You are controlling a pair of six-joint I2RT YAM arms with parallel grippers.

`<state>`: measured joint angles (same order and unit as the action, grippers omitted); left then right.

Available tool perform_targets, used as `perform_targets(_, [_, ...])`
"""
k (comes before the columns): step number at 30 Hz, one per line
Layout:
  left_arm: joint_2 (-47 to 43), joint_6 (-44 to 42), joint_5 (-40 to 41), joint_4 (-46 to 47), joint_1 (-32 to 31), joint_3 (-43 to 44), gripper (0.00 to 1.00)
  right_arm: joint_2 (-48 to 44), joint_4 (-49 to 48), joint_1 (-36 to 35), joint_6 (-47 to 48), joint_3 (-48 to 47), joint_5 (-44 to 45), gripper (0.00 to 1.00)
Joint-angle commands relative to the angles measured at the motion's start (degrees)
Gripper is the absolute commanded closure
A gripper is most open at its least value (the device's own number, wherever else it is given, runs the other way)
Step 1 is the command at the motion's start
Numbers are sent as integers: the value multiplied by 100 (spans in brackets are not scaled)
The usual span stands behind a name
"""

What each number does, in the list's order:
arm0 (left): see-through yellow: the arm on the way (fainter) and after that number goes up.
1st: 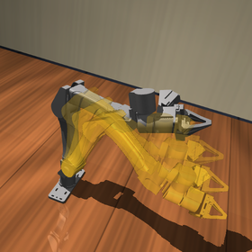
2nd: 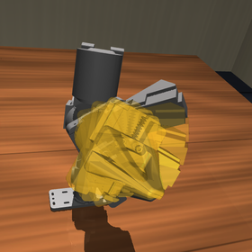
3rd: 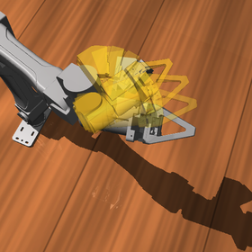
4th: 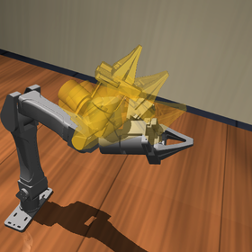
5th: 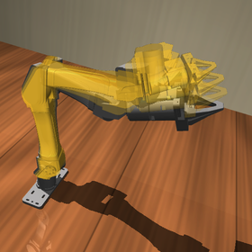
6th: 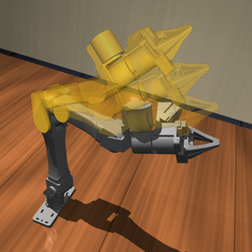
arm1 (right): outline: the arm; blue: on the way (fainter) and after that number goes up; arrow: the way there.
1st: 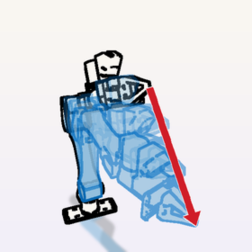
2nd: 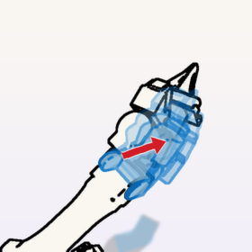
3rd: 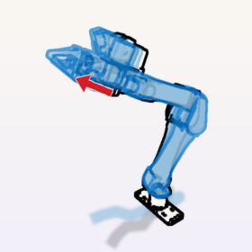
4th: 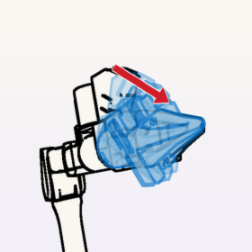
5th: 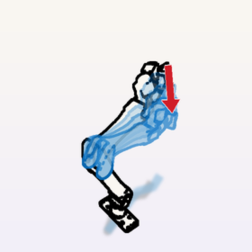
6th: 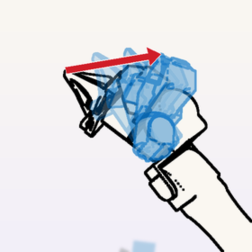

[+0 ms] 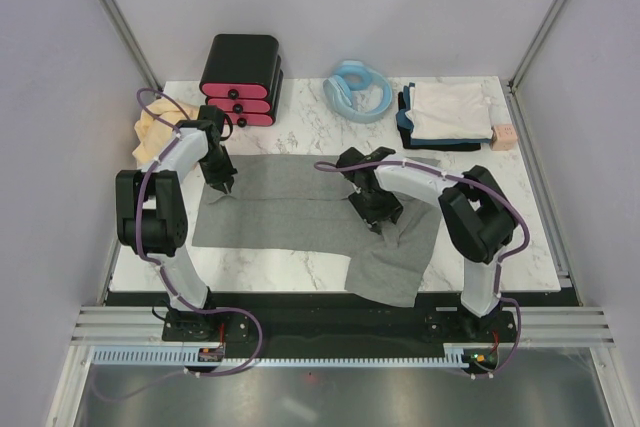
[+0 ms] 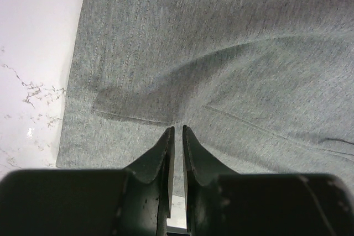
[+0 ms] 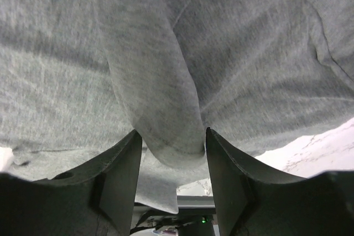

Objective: Fold and stack the t-shirts

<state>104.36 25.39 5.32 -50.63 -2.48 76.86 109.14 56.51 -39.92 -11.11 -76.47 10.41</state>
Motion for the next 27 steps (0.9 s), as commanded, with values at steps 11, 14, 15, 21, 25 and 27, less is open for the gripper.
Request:
perform_targets(11, [67, -192, -119, 71, -7, 92, 83, 54, -35, -42, 13, -589, 31, 83])
perform_targets(14, [102, -192, -154, 89, -7, 127, 83, 19, 27, -51, 13, -580, 31, 76])
perform_targets(15, [120, -192, -172, 89, -7, 127, 83, -24, 35, -59, 4, -571, 31, 69])
perform_targets(21, [138, -192, -198, 80, -7, 136, 83, -200, -122, -68, 4, -536, 39, 72])
perform_targets(25, [138, -201, -216, 80, -7, 145, 83, -166, -167, -68, -22, -624, 57, 81])
perform_targets(27, [138, -209, -216, 89, -7, 136, 83, -139, -167, -68, -31, -676, 40, 81])
